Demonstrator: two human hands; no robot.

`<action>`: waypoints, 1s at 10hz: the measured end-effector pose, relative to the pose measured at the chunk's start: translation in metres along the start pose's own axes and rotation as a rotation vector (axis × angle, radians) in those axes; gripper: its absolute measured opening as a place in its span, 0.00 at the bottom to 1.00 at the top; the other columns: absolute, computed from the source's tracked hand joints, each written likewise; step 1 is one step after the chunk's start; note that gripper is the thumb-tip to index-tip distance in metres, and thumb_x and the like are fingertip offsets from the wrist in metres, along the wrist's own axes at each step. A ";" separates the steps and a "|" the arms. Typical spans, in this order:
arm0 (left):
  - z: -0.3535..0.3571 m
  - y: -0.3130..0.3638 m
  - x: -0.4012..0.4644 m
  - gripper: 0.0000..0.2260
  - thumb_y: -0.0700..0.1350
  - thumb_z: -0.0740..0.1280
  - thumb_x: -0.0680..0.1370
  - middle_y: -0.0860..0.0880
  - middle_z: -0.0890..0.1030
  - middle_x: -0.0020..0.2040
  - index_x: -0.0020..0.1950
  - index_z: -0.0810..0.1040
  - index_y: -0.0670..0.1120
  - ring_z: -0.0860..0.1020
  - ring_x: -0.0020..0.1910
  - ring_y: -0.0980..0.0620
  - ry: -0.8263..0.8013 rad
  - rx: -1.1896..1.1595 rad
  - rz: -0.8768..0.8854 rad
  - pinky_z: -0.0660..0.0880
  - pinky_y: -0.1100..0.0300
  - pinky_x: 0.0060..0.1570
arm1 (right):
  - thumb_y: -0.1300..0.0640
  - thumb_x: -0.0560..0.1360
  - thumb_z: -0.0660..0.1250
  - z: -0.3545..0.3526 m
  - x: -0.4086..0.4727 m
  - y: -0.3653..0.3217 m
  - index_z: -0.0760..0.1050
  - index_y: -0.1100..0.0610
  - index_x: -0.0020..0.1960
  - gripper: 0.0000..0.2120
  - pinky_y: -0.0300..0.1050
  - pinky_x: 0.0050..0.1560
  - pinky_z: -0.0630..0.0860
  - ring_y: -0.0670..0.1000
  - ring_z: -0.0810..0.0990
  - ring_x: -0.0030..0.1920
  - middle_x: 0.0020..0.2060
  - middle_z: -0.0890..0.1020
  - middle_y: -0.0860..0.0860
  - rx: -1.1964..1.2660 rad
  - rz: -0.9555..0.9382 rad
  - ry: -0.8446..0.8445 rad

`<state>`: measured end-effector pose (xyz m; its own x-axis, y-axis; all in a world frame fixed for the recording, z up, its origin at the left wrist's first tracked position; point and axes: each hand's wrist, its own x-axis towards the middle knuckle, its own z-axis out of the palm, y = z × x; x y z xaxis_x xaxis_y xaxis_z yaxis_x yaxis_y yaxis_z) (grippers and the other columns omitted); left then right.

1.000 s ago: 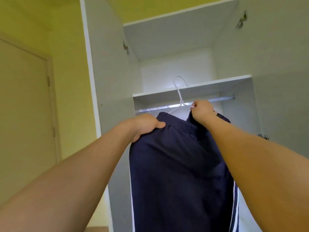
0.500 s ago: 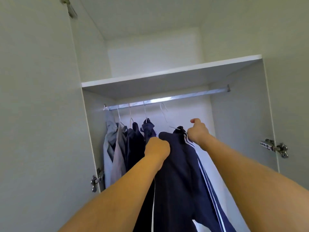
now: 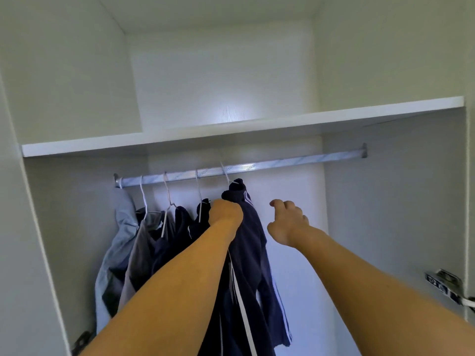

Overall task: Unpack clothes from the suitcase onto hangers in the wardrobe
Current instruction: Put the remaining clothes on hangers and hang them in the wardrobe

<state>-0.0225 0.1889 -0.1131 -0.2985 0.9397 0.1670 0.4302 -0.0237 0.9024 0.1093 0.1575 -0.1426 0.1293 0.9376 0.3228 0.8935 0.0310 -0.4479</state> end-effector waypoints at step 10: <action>-0.146 -0.154 -0.177 0.23 0.55 0.53 0.83 0.44 0.71 0.69 0.75 0.63 0.47 0.69 0.66 0.41 0.226 0.998 0.777 0.67 0.46 0.64 | 0.53 0.74 0.68 0.067 -0.210 -0.041 0.59 0.55 0.74 0.32 0.56 0.68 0.67 0.60 0.70 0.66 0.69 0.69 0.58 -0.103 -0.195 0.122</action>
<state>-0.1600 -0.0237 -0.2236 0.2214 0.7135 0.6647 0.9749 -0.1793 -0.1322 0.0168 -0.0173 -0.2481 -0.0046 0.8686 0.4954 0.9450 0.1658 -0.2821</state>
